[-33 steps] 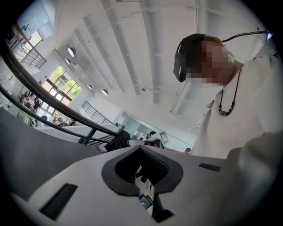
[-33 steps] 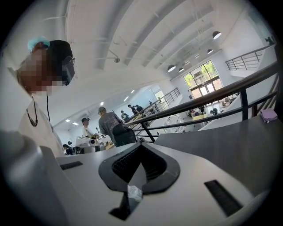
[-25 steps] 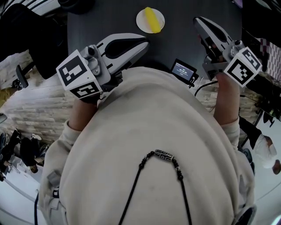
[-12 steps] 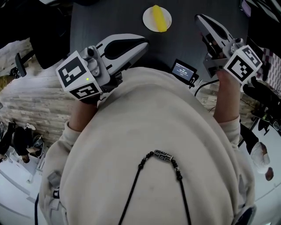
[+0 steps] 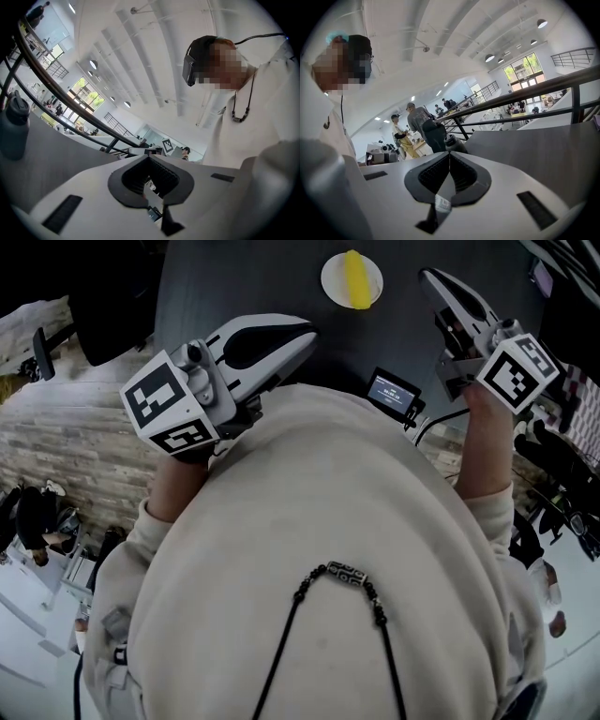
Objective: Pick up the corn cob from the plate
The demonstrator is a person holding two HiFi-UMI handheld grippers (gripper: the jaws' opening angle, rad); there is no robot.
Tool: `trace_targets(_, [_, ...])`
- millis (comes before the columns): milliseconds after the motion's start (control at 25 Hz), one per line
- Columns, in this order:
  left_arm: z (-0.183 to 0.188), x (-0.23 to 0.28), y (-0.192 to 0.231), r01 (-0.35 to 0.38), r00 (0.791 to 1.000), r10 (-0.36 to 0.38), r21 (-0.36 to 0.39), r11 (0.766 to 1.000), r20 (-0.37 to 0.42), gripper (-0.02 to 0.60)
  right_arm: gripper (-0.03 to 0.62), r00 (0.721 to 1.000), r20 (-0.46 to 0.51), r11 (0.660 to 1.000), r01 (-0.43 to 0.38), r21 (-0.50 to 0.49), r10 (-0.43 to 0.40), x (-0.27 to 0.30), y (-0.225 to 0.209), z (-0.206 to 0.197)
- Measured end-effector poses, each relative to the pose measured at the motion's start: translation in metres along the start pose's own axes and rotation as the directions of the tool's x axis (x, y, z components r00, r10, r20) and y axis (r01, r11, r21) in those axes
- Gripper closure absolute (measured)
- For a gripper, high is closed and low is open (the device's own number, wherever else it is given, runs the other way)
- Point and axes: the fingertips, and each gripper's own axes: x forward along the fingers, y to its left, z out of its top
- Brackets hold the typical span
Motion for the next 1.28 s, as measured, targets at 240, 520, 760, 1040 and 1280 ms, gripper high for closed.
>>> trace_targets(240, [0.0, -0.002, 0.005, -0.036, 0.999, 0.036, -0.002, 0.999, 0.008, 0.578, 0.577, 1.0, -0.028, 1.0, -0.009, 0.025, 0.01, 0.009, -0.01, -0.012])
trace_targets(520, [-0.003, 0.006, 0.018, -0.093, 0.996, 0.093, 0.015, 0.996, -0.008, 0.578, 0.577, 0.997, -0.074, 1.0, -0.015, 0.018, 0.016, 0.019, -0.021, -0.03])
trace_targets(760, [-0.003, 0.012, 0.033, -0.129, 0.991, 0.129, 0.017, 0.992, -0.035, 0.578, 0.577, 0.993, -0.112, 1.0, -0.019, 0.024, 0.022, 0.027, -0.028, -0.04])
trace_targets(1040, [-0.001, 0.01, 0.044, -0.147, 0.989, 0.147, 0.011, 0.989, -0.029, 0.578, 0.576, 0.988, -0.154, 0.999, -0.015, 0.029, 0.02, 0.043, -0.036, -0.052])
trace_targets(1280, [-0.008, 0.014, 0.038, -0.156, 0.987, 0.157, 0.007, 0.988, -0.024, 0.578, 0.568, 0.984, -0.178, 0.999, -0.012, 0.035, 0.018, 0.045, -0.045, -0.065])
